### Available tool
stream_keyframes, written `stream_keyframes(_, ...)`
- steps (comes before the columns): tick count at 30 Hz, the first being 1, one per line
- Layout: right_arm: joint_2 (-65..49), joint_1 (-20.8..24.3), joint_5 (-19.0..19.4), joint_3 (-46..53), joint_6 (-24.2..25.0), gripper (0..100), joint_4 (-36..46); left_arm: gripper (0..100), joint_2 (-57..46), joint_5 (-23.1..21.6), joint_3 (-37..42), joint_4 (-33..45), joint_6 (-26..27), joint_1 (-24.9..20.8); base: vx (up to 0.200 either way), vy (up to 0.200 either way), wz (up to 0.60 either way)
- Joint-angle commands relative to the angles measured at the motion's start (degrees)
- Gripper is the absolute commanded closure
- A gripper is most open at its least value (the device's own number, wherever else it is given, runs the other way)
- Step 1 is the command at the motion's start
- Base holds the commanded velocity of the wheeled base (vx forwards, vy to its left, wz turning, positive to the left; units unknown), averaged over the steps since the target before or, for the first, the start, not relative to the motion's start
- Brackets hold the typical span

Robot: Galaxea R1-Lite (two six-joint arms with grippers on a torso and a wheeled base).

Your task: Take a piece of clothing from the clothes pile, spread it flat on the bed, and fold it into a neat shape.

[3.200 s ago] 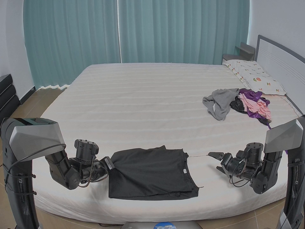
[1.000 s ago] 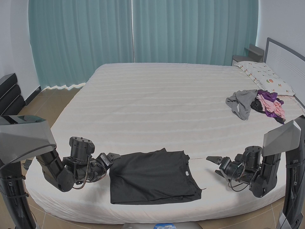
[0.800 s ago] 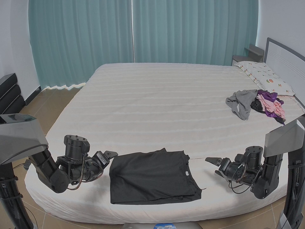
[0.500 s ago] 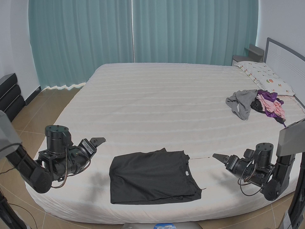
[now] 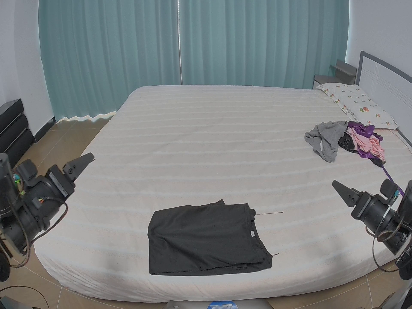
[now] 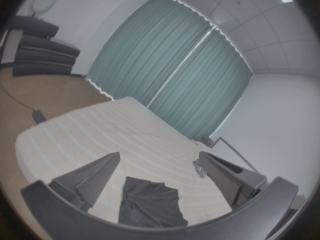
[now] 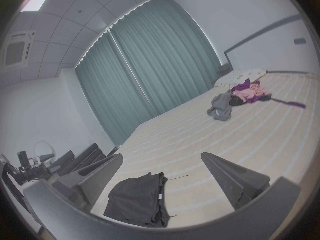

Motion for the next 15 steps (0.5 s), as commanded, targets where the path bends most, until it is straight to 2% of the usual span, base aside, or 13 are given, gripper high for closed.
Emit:
stream_keyframes(1,-31.6,-0.7,-4.6,1.8,-10.2,0,19.8,0,-25.8,5.7,0.0,16.5,12.3,0.6,0.0,0.0,0.0)
stream_keyframes(3,-37.7,-0.7,-4.8,1.8,-11.5,0,25.7,0,-29.4,6.9,-0.2,19.9,14.3,0.6,0.0,0.0,0.0)
stream_keyframes(4,-45.5,-0.9,-4.9,1.2,-14.0,0,33.8,0,-33.6,7.7,-0.6,23.3,16.4,0.5,0.0,0.0,0.0)
stream_keyframes(9,-64.7,-5.0,-5.3,-3.0,-21.0,0,56.5,0,-41.7,11.4,0.4,29.1,20.3,0.7,0.0,0.0,0.0)
stream_keyframes(15,-77.9,-9.7,-2.7,-12.4,-22.5,0,80.3,0,-52.8,13.3,0.3,40.2,24.8,2.0,0.0,0.0,0.0)
